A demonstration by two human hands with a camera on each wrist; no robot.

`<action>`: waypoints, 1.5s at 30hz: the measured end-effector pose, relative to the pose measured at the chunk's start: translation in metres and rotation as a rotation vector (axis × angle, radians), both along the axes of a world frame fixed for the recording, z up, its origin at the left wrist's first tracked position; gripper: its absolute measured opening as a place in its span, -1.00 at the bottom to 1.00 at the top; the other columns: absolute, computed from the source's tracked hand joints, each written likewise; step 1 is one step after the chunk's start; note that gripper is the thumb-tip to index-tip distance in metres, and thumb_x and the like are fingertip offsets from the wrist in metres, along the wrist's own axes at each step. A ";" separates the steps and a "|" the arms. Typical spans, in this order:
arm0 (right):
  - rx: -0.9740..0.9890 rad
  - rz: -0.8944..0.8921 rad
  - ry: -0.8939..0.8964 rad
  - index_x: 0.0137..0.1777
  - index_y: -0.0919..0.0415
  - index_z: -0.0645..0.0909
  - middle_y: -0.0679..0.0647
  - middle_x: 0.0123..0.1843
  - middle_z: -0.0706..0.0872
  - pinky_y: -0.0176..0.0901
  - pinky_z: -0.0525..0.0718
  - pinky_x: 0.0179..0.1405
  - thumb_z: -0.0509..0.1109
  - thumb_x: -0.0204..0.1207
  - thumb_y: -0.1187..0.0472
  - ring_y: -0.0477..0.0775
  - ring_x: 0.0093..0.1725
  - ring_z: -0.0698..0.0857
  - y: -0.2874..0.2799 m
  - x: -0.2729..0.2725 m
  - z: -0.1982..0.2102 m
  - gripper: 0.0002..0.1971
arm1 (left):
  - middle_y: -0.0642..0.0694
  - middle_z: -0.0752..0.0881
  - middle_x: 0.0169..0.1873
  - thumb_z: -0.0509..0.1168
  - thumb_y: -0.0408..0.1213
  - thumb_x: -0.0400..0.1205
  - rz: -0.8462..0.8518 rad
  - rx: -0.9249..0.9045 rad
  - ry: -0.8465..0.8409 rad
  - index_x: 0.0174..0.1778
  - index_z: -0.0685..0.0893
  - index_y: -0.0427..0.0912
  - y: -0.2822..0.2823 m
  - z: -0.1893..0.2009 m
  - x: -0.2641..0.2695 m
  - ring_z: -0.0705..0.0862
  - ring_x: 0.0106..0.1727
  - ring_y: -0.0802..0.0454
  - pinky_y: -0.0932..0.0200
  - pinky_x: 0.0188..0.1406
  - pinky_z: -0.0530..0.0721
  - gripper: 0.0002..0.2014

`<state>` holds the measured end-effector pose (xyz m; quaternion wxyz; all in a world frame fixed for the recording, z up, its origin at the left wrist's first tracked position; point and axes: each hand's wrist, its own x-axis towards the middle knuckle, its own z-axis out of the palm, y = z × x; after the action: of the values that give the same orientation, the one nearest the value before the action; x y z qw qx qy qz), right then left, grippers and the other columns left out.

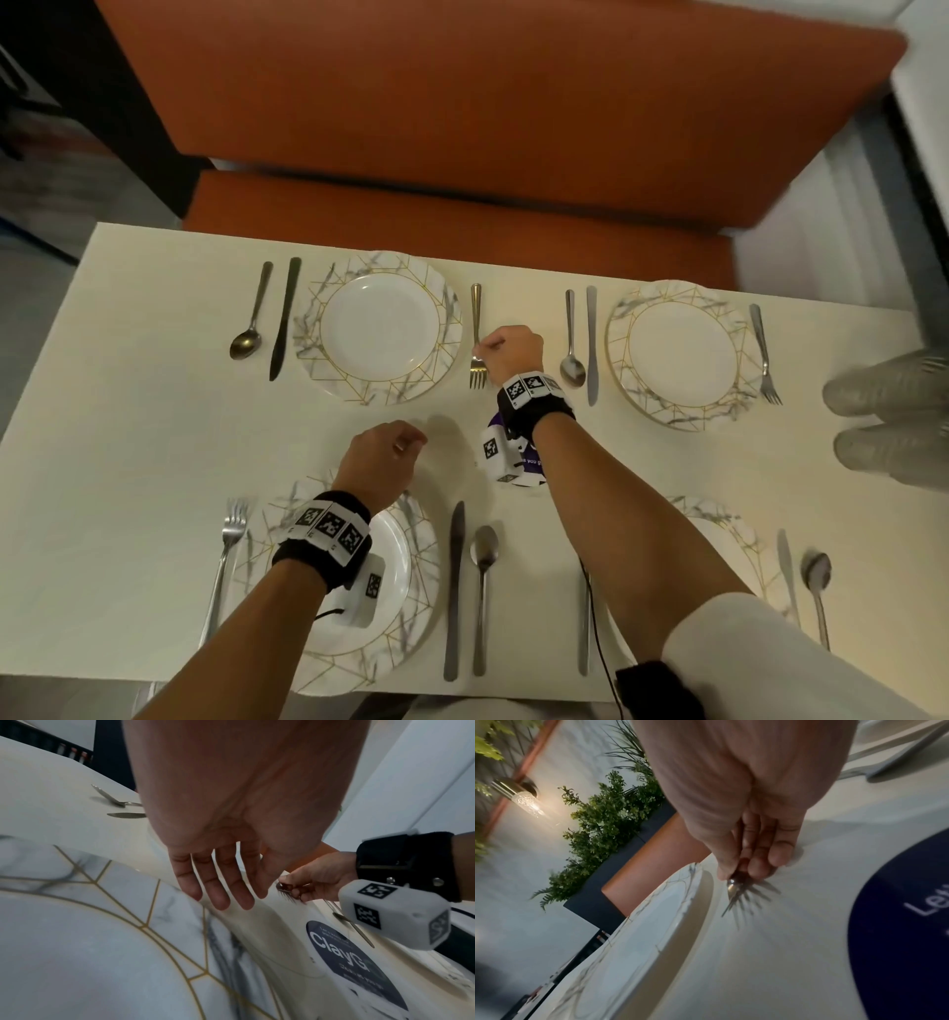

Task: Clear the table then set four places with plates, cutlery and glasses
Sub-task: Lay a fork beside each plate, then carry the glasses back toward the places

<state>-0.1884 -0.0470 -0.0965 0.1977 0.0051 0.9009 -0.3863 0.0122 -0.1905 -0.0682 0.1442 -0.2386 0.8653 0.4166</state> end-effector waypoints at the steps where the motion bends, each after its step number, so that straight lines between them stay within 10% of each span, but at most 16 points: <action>1: 0.006 -0.009 -0.004 -0.11 0.30 0.85 0.07 -0.17 0.81 -0.73 0.47 -0.45 0.60 0.48 0.30 -0.29 -0.37 0.60 -0.001 -0.002 -0.001 -0.94 | 0.15 0.82 -0.10 0.37 -0.25 0.72 0.000 0.003 0.003 0.03 0.84 0.03 0.001 0.000 0.000 0.74 -0.08 0.25 0.49 -0.09 0.53 -0.86; 10: 0.041 -0.032 -0.030 -0.07 0.33 0.87 0.17 -0.11 0.85 -0.46 0.56 -0.29 0.57 0.55 0.26 -0.21 -0.38 0.57 -0.009 -0.006 0.000 -0.88 | 0.11 0.83 -0.08 0.38 -0.26 0.73 0.012 0.024 0.025 0.04 0.84 0.00 0.004 0.000 0.003 0.76 -0.02 0.14 0.24 0.13 0.67 -0.87; 26: 0.059 -0.022 -0.015 -0.08 0.27 0.85 0.11 -0.17 0.84 -0.21 0.72 -0.13 0.49 0.61 0.12 0.03 -0.26 0.74 0.000 0.015 0.017 -0.79 | 0.13 0.83 -0.08 0.37 -0.27 0.73 0.018 0.016 0.092 0.03 0.84 -0.01 0.005 0.010 0.005 0.72 -0.05 0.28 0.55 -0.07 0.49 -0.86; 36: -0.108 0.017 0.118 0.03 0.23 0.81 -0.02 -0.10 0.81 -0.65 0.56 -0.24 0.40 0.62 0.32 -0.26 -0.20 0.68 0.093 0.062 0.060 -0.85 | 0.14 0.83 -0.10 0.38 -0.27 0.72 -0.087 0.068 0.187 0.04 0.83 0.00 0.056 0.031 -0.012 0.72 0.00 0.20 0.48 -0.04 0.52 -0.87; 41: -0.183 -0.092 0.152 0.00 0.16 0.83 -0.01 -0.14 0.84 -0.16 0.79 -0.02 0.41 0.59 0.31 -0.06 -0.14 0.80 0.161 0.085 0.081 -0.84 | 0.04 0.84 -0.05 0.37 -0.27 0.73 -0.161 0.125 0.235 0.08 0.83 -0.07 0.111 0.045 -0.025 0.75 0.00 0.12 0.48 -0.07 0.58 -0.87; 45: -0.215 -0.169 0.182 0.01 0.17 0.82 -0.02 -0.21 0.83 -0.16 0.80 -0.04 0.41 0.61 0.29 -0.21 -0.27 0.75 0.228 0.101 0.099 -0.85 | 0.06 0.83 -0.05 0.36 -0.33 0.73 -0.223 0.157 0.258 0.04 0.81 -0.03 0.171 0.062 -0.039 0.74 -0.02 0.24 0.55 -0.10 0.54 -0.86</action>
<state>-0.0874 0.1810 0.0024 0.0815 0.0249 0.8649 -0.4947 -0.0272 -0.0191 -0.0057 0.0953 -0.0740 0.8624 0.4916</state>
